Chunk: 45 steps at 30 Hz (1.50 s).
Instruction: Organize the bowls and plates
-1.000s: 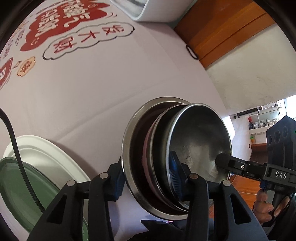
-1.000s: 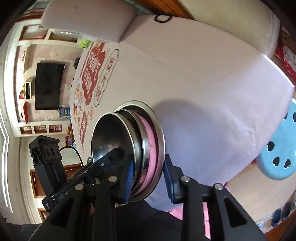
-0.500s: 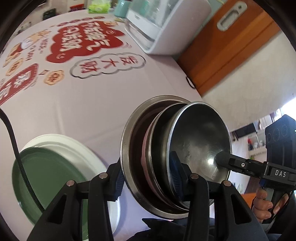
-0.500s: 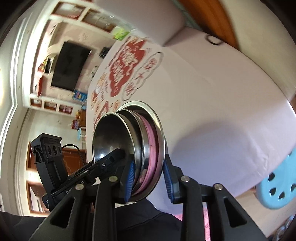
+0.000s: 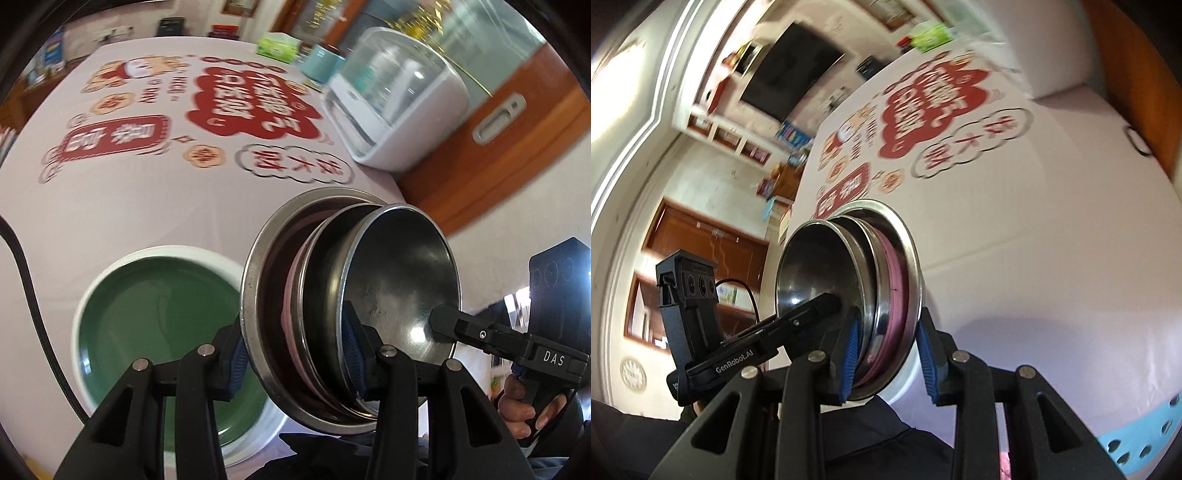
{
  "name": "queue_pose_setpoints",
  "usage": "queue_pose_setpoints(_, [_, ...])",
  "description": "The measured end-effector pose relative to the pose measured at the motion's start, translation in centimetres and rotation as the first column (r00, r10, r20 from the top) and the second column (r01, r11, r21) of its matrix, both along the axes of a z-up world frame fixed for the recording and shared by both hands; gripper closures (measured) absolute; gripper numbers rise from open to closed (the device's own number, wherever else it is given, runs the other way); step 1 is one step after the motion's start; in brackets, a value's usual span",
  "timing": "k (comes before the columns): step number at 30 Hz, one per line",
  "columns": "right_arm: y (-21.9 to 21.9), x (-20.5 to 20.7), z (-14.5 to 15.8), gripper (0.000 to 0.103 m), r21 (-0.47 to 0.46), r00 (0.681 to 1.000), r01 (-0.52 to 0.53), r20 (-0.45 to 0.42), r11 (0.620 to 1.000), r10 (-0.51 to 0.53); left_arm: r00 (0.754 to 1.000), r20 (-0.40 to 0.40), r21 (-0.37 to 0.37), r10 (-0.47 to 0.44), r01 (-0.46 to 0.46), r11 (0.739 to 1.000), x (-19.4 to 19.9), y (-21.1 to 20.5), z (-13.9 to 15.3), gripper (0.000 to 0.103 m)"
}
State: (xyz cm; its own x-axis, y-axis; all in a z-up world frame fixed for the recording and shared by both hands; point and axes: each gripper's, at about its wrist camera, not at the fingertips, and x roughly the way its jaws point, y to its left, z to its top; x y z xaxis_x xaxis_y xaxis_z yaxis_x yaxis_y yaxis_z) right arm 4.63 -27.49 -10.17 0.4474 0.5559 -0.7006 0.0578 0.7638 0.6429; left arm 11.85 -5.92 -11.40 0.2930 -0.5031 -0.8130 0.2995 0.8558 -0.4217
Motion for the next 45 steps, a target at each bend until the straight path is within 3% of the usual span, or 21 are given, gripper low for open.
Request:
queue_pose_setpoints(11, [5.8, 2.6, -0.7, 0.072, -0.057, 0.983, -0.185, -0.031, 0.981, 0.183, 0.984, -0.067, -0.001, 0.166, -0.167, 0.986, -0.8, 6.1, -0.9, 0.060])
queue_pose_setpoints(27, [9.5, 3.4, -5.2, 0.071, -0.047, 0.951, -0.282, -0.148, 0.958, 0.272, 0.932, -0.217, 0.103, 0.289, -0.272, 0.957, -2.9, 9.2, -5.3, 0.060])
queue_pose_setpoints(34, [10.4, 3.9, -6.3, 0.070, -0.064, 0.949, -0.294, -0.140, 0.954, 0.283, 0.927, -0.202, 0.190, 0.316, -0.280, 0.941, -3.3, 9.1, -6.0, 0.060])
queue_pose_setpoints(42, [10.1, 4.2, -6.1, 0.070, -0.092, 0.974, -0.224, -0.066, 0.970, 0.218, 0.947, -0.136, 0.224, 0.291, -0.257, 0.940, -2.4, 8.7, -5.7, 0.059])
queue_pose_setpoints(45, [9.8, 3.9, -5.5, 0.064, -0.094, 0.984, -0.177, -0.029, 0.980, 0.175, 0.957, -0.105, 0.228, 0.271, -0.242, 0.943, -2.3, 8.8, -5.0, 0.058])
